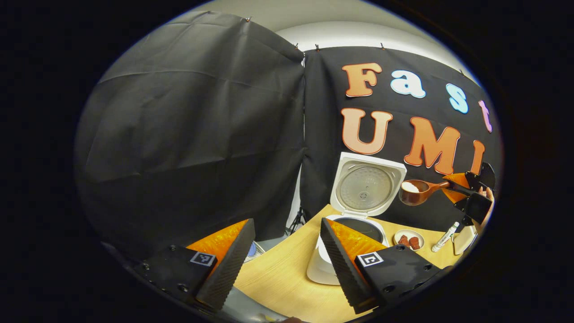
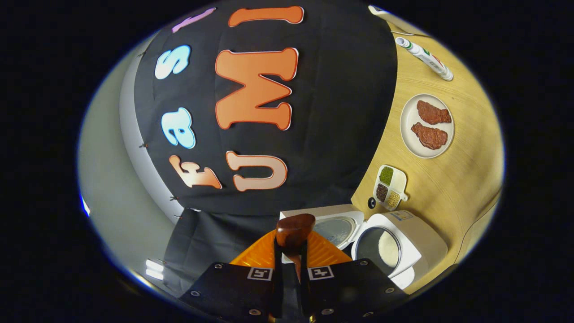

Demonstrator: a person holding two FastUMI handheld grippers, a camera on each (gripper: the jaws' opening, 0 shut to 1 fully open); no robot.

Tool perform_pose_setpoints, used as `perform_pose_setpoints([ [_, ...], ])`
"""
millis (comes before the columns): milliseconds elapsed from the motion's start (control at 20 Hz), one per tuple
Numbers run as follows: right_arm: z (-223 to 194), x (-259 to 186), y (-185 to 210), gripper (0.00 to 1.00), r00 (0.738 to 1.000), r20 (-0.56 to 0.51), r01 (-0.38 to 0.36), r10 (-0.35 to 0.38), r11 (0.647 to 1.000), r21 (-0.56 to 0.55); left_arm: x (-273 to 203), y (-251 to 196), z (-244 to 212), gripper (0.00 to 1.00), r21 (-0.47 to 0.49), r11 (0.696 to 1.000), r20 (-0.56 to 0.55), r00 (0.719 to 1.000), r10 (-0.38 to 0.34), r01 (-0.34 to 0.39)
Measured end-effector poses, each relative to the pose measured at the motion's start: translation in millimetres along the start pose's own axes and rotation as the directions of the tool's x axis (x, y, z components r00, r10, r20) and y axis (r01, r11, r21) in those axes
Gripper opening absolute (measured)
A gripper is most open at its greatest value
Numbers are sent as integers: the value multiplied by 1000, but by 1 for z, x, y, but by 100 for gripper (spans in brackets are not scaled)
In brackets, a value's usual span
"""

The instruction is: Close the left gripper, press the button to open the rice cooker; take a wooden spoon from the chopstick holder with the right hand, scoop a spoonful of rice and pour it into the rice cooker, then put the wooden spoon back into the chopstick holder.

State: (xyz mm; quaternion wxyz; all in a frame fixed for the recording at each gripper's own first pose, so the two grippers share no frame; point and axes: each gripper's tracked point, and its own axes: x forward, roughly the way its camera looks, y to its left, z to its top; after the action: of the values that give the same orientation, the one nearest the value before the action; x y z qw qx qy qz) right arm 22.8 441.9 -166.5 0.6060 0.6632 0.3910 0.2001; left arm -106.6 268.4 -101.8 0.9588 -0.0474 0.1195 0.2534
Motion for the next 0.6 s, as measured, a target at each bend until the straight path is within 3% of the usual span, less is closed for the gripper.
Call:
perform_pose_setpoints([
  [200, -17, 30, -8, 14, 998, 11, 58, -57, 983, -174, -4, 12, -6, 98, -8, 999, -10, 999, 32, -32],
  [350, -33, 46, -11, 14, 996, 13, 83, -83, 950, -300, -5, 19, -10, 98, -7, 999, -15, 999, 50, -51],
  [600, -56, 69, -11, 14, 993, 43, 119, -113, 831, -543, -5, 29, -15, 99, -8, 998, -24, 998, 65, -66],
])
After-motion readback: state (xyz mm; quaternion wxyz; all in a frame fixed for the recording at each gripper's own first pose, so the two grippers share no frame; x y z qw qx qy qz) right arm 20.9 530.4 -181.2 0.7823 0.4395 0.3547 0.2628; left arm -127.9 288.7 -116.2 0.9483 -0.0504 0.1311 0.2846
